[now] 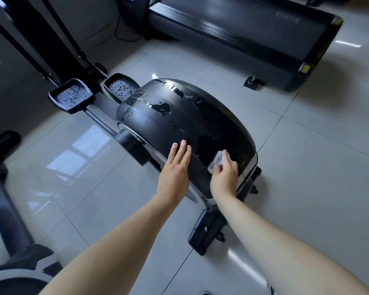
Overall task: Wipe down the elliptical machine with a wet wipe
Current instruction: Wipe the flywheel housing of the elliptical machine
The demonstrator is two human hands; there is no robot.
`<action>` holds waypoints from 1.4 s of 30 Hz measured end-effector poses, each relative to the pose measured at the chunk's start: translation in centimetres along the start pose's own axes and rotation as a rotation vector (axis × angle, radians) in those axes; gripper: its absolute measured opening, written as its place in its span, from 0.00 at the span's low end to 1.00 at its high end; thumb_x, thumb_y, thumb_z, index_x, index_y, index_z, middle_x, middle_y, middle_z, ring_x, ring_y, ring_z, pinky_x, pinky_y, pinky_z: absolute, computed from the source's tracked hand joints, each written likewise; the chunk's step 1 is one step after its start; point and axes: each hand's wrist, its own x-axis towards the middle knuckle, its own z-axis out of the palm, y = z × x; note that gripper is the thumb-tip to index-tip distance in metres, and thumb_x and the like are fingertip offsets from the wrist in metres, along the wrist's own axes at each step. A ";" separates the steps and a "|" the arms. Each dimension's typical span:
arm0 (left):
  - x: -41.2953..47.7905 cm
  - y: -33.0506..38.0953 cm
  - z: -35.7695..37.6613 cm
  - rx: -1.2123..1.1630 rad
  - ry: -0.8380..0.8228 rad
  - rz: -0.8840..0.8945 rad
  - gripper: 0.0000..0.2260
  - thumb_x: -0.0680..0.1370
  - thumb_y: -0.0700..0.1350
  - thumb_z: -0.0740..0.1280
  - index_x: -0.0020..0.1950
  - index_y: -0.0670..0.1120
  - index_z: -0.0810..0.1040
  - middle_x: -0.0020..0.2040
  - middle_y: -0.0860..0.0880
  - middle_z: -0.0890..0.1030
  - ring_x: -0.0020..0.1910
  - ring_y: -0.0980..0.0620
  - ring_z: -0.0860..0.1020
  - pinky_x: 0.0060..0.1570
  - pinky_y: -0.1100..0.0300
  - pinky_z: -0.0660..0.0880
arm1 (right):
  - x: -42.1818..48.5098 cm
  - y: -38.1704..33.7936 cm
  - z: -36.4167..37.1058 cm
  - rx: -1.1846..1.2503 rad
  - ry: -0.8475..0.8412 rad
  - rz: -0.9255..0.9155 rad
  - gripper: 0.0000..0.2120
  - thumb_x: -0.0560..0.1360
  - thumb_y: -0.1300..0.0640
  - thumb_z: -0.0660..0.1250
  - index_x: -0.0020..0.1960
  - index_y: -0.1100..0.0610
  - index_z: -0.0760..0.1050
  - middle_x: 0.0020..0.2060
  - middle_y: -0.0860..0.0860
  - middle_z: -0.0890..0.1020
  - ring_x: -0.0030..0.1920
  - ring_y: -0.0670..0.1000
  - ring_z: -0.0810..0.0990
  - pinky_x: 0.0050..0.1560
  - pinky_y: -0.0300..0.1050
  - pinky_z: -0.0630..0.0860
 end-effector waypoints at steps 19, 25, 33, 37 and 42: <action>0.2 0.2 0.1 -0.038 0.040 -0.035 0.35 0.76 0.25 0.59 0.82 0.44 0.59 0.83 0.50 0.54 0.83 0.49 0.47 0.74 0.66 0.49 | 1.7 -2.2 1.3 -0.059 -0.033 -0.156 0.24 0.83 0.61 0.63 0.78 0.51 0.67 0.66 0.56 0.73 0.64 0.56 0.77 0.60 0.50 0.81; 0.1 0.3 0.4 -0.039 0.037 -0.047 0.36 0.76 0.24 0.59 0.82 0.44 0.57 0.83 0.50 0.52 0.83 0.48 0.45 0.75 0.65 0.46 | 2.7 -3.3 1.4 -0.367 -0.094 -0.275 0.25 0.84 0.56 0.61 0.80 0.47 0.63 0.66 0.54 0.74 0.63 0.54 0.76 0.61 0.54 0.69; 0.0 0.9 0.7 -0.026 0.067 -0.061 0.38 0.75 0.23 0.56 0.83 0.45 0.54 0.84 0.52 0.49 0.83 0.50 0.43 0.70 0.75 0.39 | 1.8 0.3 -1.4 -0.249 -0.059 -0.070 0.28 0.84 0.59 0.60 0.82 0.49 0.57 0.69 0.55 0.70 0.65 0.56 0.75 0.64 0.51 0.74; 0.2 0.8 1.1 -0.019 0.108 -0.060 0.37 0.75 0.24 0.58 0.83 0.44 0.57 0.83 0.50 0.52 0.83 0.49 0.45 0.70 0.73 0.39 | 3.6 -3.2 0.4 -0.393 -0.141 -0.286 0.28 0.85 0.56 0.59 0.82 0.50 0.56 0.71 0.56 0.69 0.68 0.56 0.72 0.65 0.56 0.71; 0.2 1.0 1.4 -0.002 0.114 -0.060 0.35 0.75 0.24 0.58 0.81 0.41 0.60 0.83 0.47 0.56 0.83 0.45 0.49 0.75 0.68 0.41 | 4.2 -3.3 -0.3 -0.525 -0.211 -0.364 0.28 0.85 0.53 0.58 0.83 0.48 0.53 0.68 0.55 0.69 0.66 0.54 0.71 0.63 0.55 0.69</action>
